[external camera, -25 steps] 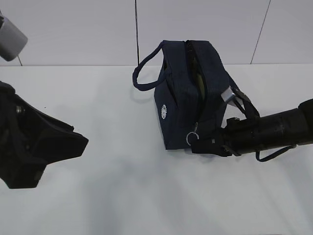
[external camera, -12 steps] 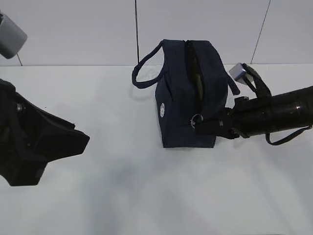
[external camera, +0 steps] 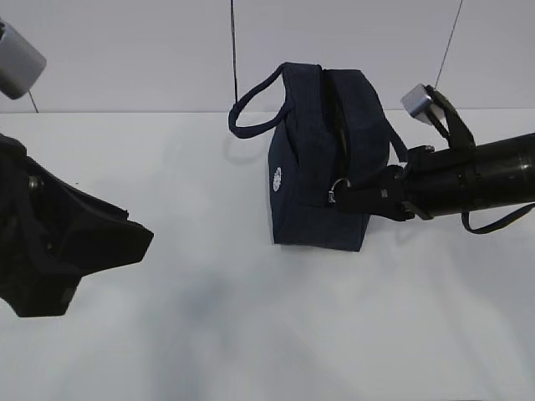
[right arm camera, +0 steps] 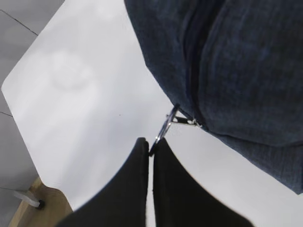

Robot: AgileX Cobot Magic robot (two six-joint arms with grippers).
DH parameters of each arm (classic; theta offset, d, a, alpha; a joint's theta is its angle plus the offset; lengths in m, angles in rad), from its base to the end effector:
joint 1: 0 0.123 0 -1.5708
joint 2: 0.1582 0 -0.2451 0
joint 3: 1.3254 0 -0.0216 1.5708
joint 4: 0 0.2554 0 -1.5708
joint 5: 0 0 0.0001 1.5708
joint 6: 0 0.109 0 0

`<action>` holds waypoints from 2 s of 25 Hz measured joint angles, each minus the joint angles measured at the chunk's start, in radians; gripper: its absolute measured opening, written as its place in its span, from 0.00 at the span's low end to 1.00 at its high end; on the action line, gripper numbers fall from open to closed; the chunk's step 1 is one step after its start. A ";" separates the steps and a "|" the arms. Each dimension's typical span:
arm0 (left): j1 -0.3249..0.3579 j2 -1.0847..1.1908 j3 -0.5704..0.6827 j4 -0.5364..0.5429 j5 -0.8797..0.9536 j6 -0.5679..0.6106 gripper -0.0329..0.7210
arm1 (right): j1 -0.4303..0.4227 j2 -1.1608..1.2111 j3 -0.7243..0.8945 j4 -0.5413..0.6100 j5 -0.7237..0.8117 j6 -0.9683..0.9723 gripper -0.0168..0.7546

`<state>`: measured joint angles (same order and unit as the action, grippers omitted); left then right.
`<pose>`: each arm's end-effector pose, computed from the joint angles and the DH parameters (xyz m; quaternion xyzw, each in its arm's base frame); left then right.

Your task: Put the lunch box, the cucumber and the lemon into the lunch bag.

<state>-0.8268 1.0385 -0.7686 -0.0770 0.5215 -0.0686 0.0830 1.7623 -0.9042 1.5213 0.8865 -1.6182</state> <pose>0.1652 -0.1857 0.2555 0.3150 0.8508 -0.2099 0.3646 0.3205 0.1114 0.1398 -0.2416 0.8220 0.3922 0.3349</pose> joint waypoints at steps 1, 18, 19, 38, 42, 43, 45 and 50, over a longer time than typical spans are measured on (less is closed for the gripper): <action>0.000 0.000 0.000 0.000 0.000 0.000 0.36 | 0.000 -0.006 0.000 0.000 0.000 0.002 0.02; 0.000 0.000 0.000 -0.005 -0.004 0.000 0.36 | 0.000 -0.108 0.000 0.004 -0.001 0.008 0.02; 0.000 0.000 0.000 -0.007 -0.004 0.000 0.36 | 0.000 -0.114 0.000 0.008 -0.004 0.008 0.02; 0.000 0.000 0.000 -0.022 -0.004 0.000 0.36 | 0.000 -0.149 -0.049 0.005 -0.028 0.058 0.02; 0.000 0.000 0.000 -0.024 -0.004 0.000 0.36 | 0.000 -0.149 -0.049 -0.018 -0.028 0.079 0.02; 0.000 0.000 0.000 -0.024 -0.004 0.000 0.36 | 0.000 -0.149 -0.049 -0.025 -0.028 0.084 0.02; 0.000 0.000 0.000 -0.024 -0.004 0.000 0.36 | 0.000 -0.151 -0.049 -0.045 -0.028 0.090 0.02; 0.000 0.000 0.000 -0.024 -0.002 0.000 0.36 | 0.000 -0.151 -0.049 -0.129 0.020 0.132 0.17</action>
<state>-0.8268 1.0385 -0.7686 -0.1008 0.5194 -0.0686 0.0830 1.6115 -0.9534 1.3923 0.9064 -1.4861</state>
